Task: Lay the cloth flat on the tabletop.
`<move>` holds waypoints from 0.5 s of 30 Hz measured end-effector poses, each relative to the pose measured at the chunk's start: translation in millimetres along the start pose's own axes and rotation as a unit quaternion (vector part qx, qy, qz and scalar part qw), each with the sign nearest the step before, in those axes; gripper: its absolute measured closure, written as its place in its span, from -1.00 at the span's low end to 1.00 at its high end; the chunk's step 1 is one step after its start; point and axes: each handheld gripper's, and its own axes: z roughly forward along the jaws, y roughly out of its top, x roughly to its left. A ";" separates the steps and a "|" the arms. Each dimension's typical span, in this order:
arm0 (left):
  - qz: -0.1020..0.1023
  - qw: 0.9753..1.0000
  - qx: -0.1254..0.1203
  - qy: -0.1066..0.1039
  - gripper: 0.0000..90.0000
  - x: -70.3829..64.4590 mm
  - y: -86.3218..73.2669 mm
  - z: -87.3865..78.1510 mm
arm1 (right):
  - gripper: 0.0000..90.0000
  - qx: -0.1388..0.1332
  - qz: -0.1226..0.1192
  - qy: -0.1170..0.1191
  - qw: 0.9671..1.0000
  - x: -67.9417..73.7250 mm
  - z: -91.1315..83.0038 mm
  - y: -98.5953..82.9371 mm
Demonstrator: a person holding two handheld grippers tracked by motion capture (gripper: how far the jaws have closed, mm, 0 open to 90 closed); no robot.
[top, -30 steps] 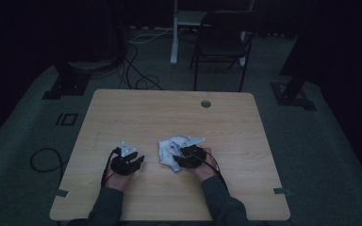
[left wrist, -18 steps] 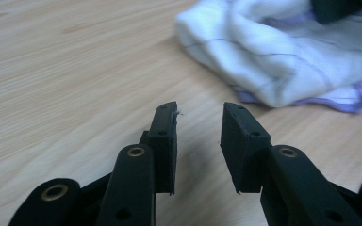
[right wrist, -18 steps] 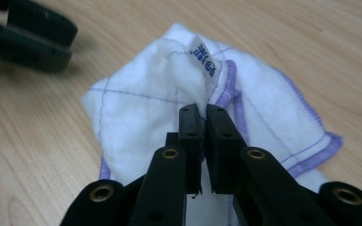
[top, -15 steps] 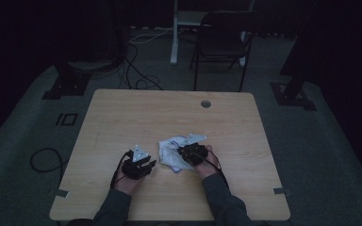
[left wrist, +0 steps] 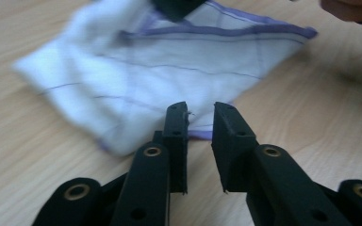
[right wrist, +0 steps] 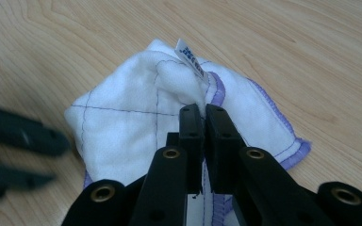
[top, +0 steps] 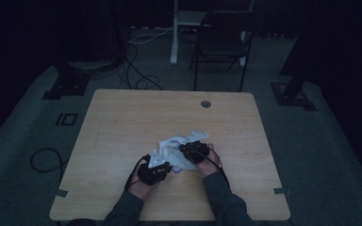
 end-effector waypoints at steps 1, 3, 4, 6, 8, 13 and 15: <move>0.004 1.000 0.002 -0.005 0.58 -2.1 0.6 2.8 | 0.93 -0.002 0.000 -0.001 1.000 -0.6 -0.4 0.0; 0.011 1.000 0.008 -0.015 0.55 -6.8 2.1 9.6 | 0.93 -0.002 0.001 -0.001 1.000 -1.4 -1.0 0.0; 0.012 1.000 0.008 -0.018 0.53 -8.0 2.5 11.4 | 0.93 -0.002 0.001 -0.001 1.000 -1.7 -1.4 0.0; 0.014 1.000 0.009 -0.019 0.51 -9.4 2.8 13.0 | 0.93 -0.003 0.004 -0.001 1.000 -2.1 -2.1 0.1; 0.024 0.999 0.015 -0.023 0.49 -12.4 3.6 17.8 | 0.93 -0.004 0.003 -0.001 1.000 -2.8 -2.3 -0.1; 0.032 0.999 0.027 -0.011 0.54 -13.7 4.1 24.4 | 0.93 -0.006 0.002 -0.001 1.000 -2.2 -3.6 -0.3; 0.032 0.999 0.031 -0.003 0.67 -13.0 4.8 24.8 | 0.93 -0.008 0.001 -0.001 1.000 -2.6 -3.9 -0.2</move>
